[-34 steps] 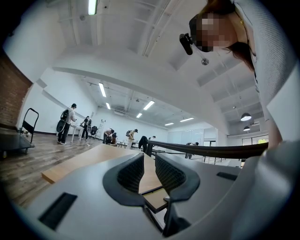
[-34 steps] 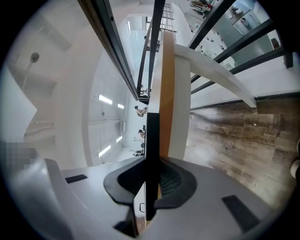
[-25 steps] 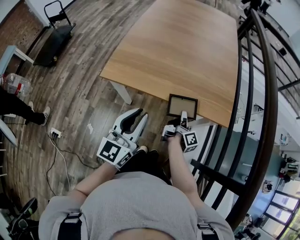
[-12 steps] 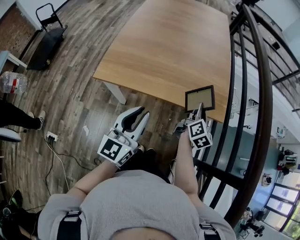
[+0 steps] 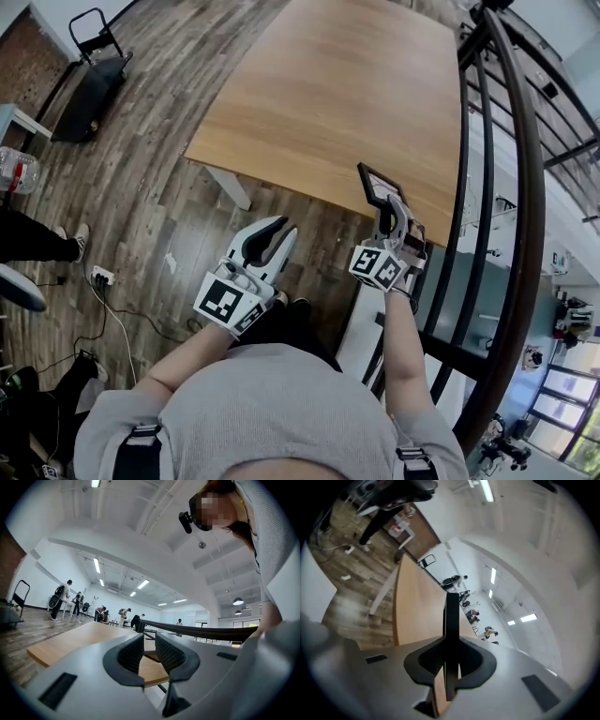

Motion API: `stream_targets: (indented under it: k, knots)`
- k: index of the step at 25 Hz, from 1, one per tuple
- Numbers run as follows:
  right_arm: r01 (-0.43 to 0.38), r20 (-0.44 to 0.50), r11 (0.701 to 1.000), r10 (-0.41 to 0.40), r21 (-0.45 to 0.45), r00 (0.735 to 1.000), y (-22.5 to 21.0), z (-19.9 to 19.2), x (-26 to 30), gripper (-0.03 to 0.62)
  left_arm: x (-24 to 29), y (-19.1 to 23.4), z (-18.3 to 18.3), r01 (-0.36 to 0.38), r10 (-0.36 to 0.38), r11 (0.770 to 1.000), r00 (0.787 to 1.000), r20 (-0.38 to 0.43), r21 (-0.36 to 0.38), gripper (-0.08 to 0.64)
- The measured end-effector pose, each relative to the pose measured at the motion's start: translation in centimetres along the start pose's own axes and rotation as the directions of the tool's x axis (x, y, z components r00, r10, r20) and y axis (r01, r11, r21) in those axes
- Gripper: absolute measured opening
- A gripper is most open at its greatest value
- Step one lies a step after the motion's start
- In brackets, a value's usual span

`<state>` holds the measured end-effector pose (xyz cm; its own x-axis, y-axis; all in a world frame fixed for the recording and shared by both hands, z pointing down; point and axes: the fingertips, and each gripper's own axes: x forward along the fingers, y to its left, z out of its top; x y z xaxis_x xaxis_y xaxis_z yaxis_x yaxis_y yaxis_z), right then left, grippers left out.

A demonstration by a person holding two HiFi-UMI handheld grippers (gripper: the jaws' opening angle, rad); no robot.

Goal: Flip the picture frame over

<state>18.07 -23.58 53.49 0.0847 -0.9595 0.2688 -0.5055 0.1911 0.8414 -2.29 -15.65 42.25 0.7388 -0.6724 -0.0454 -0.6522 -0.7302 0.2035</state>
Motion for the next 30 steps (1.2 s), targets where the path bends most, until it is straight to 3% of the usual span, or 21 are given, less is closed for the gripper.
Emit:
stream_targets:
  k: [3,8,12,21,24,30]
  knots:
    - [-0.073,0.006,0.986,0.075,-0.151,0.997,3.3,0.4,0.3,0.064,-0.2,0.2,-0.1,-0.007,0.007,1.000,1.000,-0.008,-0.005,0.080]
    - [-0.125,-0.042,0.946,0.118,-0.298,0.992,6.3,0.1,1.2,0.064,0.0,-0.1,-0.6,0.000,0.000,1.000,1.000,-0.015,-0.017,0.080]
    - [-0.220,-0.113,0.878,0.190,-0.425,0.975,9.2,-1.1,2.0,0.064,0.1,-0.5,-1.1,0.009,-0.010,1.000,1.000,-0.026,-0.027,0.080]
    - [-0.313,-0.185,0.874,0.261,-0.371,0.947,11.4,-1.0,1.7,0.067,0.0,-0.8,-0.9,0.008,-0.009,1.000,1.000,-0.015,-0.029,0.080]
    - [-0.285,-0.183,0.871,0.229,-0.400,0.956,11.4,-1.6,1.8,0.071,0.0,-0.7,-0.7,0.005,-0.006,1.000,1.000,-0.011,-0.030,0.080]
    - [-0.196,-0.136,0.899,0.154,-0.392,0.979,11.2,-1.5,2.1,0.071,0.0,-0.9,-1.1,0.010,-0.011,0.999,1.000,-0.023,-0.036,0.080]
